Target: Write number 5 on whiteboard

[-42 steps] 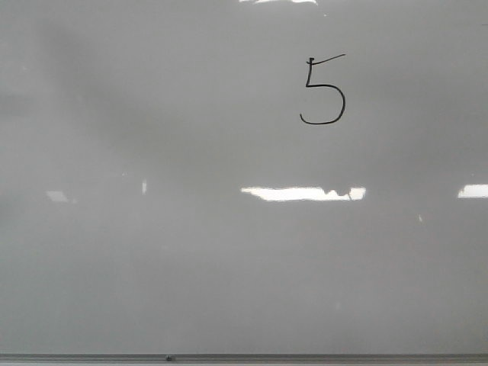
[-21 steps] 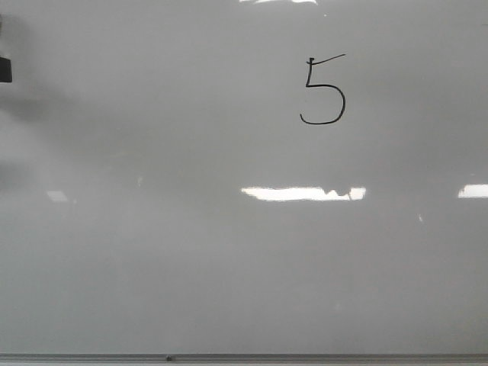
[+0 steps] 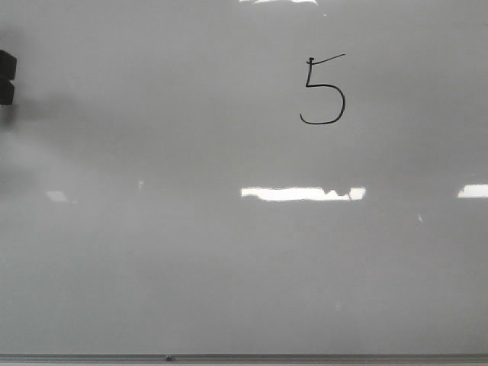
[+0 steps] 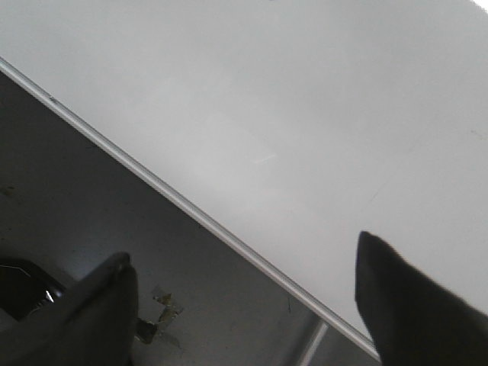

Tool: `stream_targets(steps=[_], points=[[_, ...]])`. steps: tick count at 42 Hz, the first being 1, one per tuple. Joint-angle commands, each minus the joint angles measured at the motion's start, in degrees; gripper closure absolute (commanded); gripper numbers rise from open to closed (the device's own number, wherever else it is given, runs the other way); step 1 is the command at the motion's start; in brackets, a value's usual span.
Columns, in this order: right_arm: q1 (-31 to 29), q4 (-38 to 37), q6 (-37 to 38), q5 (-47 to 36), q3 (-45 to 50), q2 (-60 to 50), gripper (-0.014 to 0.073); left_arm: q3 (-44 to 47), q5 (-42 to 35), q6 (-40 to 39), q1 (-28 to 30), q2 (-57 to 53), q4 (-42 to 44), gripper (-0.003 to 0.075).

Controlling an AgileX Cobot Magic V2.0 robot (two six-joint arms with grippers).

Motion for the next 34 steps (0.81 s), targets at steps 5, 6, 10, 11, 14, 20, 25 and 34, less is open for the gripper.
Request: stream_targets(steps=[5,6,10,11,14,20,25,34], points=[[-0.33,-1.12,6.29,-0.57,-2.06,-0.14,-0.0006,-8.08,20.85,-0.54,-0.32,-10.63,2.36,0.0321],[-0.33,-1.12,6.98,-0.03,-2.06,-0.14,-0.0006,-9.07,23.39,-0.54,-0.32,-11.71,2.52,0.0321],[-0.33,-0.42,9.04,0.08,-2.06,-0.31,-0.0006,-11.54,33.56,1.26,-0.4,-16.43,2.69,0.0321],[-0.33,-0.26,9.04,-0.08,-2.06,-0.42,-0.0006,-11.81,35.54,2.04,-0.71,-17.56,2.69,0.0321],[-0.33,0.01,9.04,-0.76,-2.06,-1.26,-0.0006,-11.83,40.61,5.07,-1.92,-21.56,2.56,0.0321],[-0.33,0.7,9.04,-0.77,-1.78,-4.69,-0.0006,-11.13,48.77,7.17,-5.6,-28.81,1.7,0.0327],[-0.33,1.52,8.98,-1.43,0.1,-8.49,-0.0006,-11.07,50.62,7.17,-8.61,-34.12,1.21,0.0351],[-0.33,1.46,8.81,-2.39,4.0,-13.16,0.0249,-11.07,50.25,7.17,-6.6,-38.59,1.04,0.0525]])
